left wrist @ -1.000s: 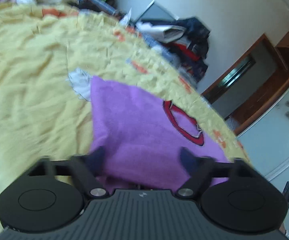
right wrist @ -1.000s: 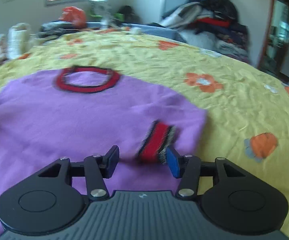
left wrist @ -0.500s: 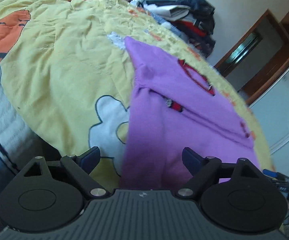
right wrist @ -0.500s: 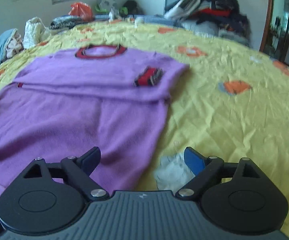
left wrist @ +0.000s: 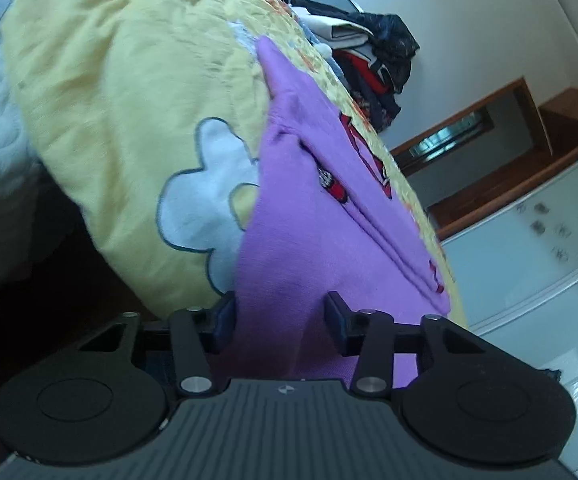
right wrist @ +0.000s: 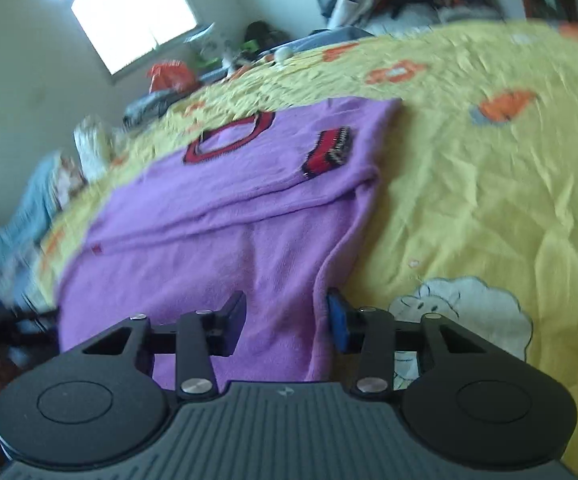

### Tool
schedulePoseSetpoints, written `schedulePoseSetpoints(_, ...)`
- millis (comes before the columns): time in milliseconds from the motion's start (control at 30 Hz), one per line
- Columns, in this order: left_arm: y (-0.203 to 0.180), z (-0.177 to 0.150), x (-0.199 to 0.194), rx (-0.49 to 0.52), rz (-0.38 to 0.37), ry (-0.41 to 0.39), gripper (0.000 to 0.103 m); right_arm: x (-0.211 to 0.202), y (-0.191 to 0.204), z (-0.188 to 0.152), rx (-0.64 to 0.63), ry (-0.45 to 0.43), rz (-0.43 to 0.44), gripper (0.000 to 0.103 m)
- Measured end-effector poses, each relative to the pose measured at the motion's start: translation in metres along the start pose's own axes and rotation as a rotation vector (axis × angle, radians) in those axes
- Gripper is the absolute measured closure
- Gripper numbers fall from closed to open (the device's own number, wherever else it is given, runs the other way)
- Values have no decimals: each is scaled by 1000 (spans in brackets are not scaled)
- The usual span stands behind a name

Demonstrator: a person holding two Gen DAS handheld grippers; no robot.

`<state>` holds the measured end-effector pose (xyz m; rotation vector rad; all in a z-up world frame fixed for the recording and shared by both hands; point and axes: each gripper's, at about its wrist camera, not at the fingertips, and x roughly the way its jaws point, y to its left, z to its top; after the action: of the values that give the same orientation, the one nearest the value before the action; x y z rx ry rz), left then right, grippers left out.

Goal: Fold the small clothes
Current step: 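Move both tools to the sweater's red hem band and close on it, then lift the hem with both tools and pull it toward the collar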

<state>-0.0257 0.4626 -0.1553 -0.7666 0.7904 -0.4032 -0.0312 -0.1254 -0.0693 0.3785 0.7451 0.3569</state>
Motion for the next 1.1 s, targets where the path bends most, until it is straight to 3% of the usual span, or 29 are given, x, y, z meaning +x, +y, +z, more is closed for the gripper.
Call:
schedulePoseSetpoints(33,4,-1,-2,2,10,-15,33,0,-3,0,16,0,12,62)
schedulePoseSetpoints(67,7,-2,-3,-1,-1,-23,35,0,-4,0,18,1,16,67)
schedulePoseSetpoints(133,15,-4,-2,-39,-82,1,74,1,-4,-1,22,2,16,79)
schedulePoseSetpoints(167,17,-5,-3,-54,-104,3,77,2,-3,-2,23,8,13,89)
schedulePoseSetpoints(200,15,-6,-4,-48,-110,6,90,2,-2,-3,20,10,13,93)
schedulePoseSetpoints(233,13,-7,-6,-35,-123,11,97,0,0,-4,15,3,18,94)
schedulePoseSetpoints(467,-11,2,-19,-8,-213,-28,98,-2,9,13,118,-52,159,96)
schedulePoseSetpoints(767,-51,65,1,-42,-345,-106,98,6,1,68,271,-161,332,98)
schedulePoseSetpoints(867,-57,86,14,-43,-345,-132,103,-1,-12,84,294,-250,308,102)
schedulePoseSetpoints(933,-54,100,24,-86,-355,-150,103,4,-25,94,284,-252,246,102)
schedulePoseSetpoints(1000,-48,111,32,-75,-285,-155,103,15,-33,97,277,-163,180,100)
schedulePoseSetpoints(1033,-42,113,33,-78,-286,-141,103,17,-37,92,292,-127,177,97)
schedulePoseSetpoints(1067,-40,113,34,-52,-285,-111,103,17,-37,86,268,-94,156,83)
schedulePoseSetpoints(1100,-40,109,29,-12,-242,-103,103,16,-37,77,236,-69,129,57)
